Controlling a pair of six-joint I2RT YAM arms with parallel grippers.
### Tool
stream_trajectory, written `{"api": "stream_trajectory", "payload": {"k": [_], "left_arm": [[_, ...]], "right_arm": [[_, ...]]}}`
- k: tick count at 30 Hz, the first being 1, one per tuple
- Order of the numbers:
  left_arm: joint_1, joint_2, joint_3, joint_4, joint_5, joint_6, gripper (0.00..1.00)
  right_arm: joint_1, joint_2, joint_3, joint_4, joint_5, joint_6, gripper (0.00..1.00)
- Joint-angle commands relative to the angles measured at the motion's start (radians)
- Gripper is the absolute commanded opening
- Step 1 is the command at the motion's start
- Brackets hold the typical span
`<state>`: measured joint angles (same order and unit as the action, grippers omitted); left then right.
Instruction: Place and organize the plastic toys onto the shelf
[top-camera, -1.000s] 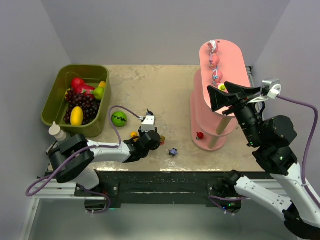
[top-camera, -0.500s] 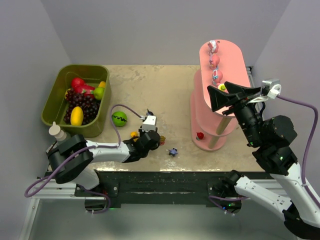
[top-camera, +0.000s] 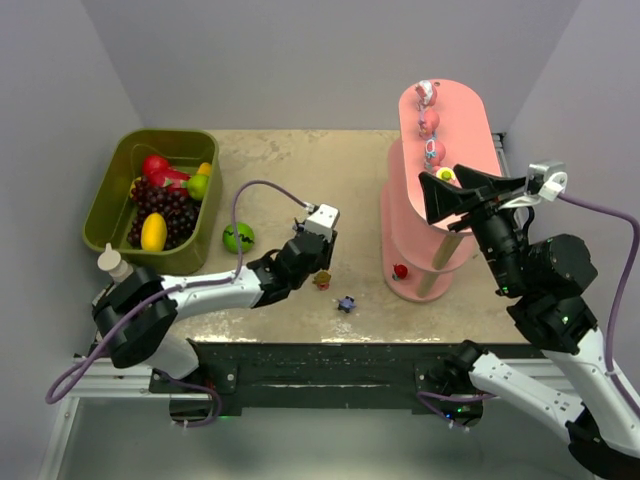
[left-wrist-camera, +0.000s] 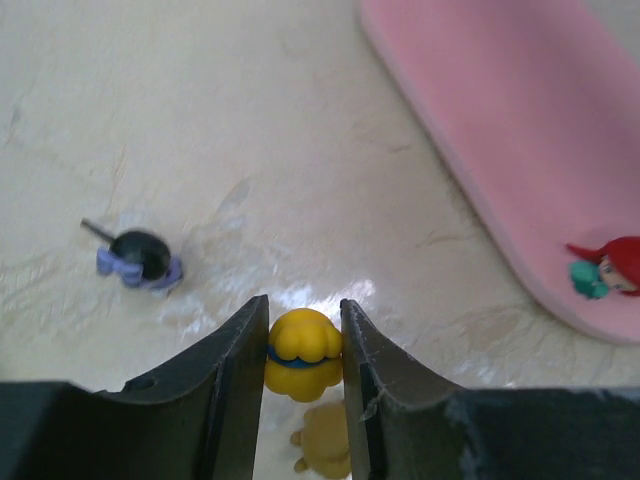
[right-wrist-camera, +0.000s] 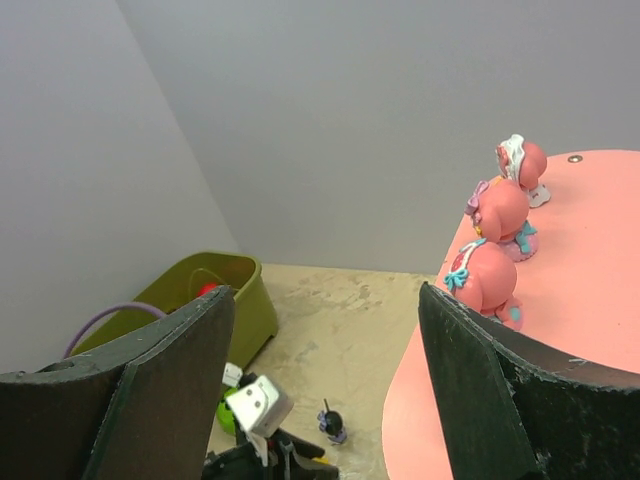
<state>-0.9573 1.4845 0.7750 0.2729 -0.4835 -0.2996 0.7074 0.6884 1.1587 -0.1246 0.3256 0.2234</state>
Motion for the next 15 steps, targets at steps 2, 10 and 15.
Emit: {"api": "stream_trajectory", "payload": {"k": [2, 10, 15], "left_arm": [[0.081, 0.069, 0.128, 0.127, 0.252, 0.138, 0.17], [0.100, 0.224, 0.257, 0.204, 0.470, 0.322, 0.18], [0.104, 0.278, 0.277, 0.291, 0.601, 0.399, 0.19]], "right_arm": [[0.001, -0.015, -0.004, 0.005, 0.035, -0.018, 0.78], [0.000, -0.035, -0.007, 0.005, 0.055, -0.033, 0.78], [0.000, -0.041, -0.008, 0.003, 0.059, -0.035, 0.78]]}}
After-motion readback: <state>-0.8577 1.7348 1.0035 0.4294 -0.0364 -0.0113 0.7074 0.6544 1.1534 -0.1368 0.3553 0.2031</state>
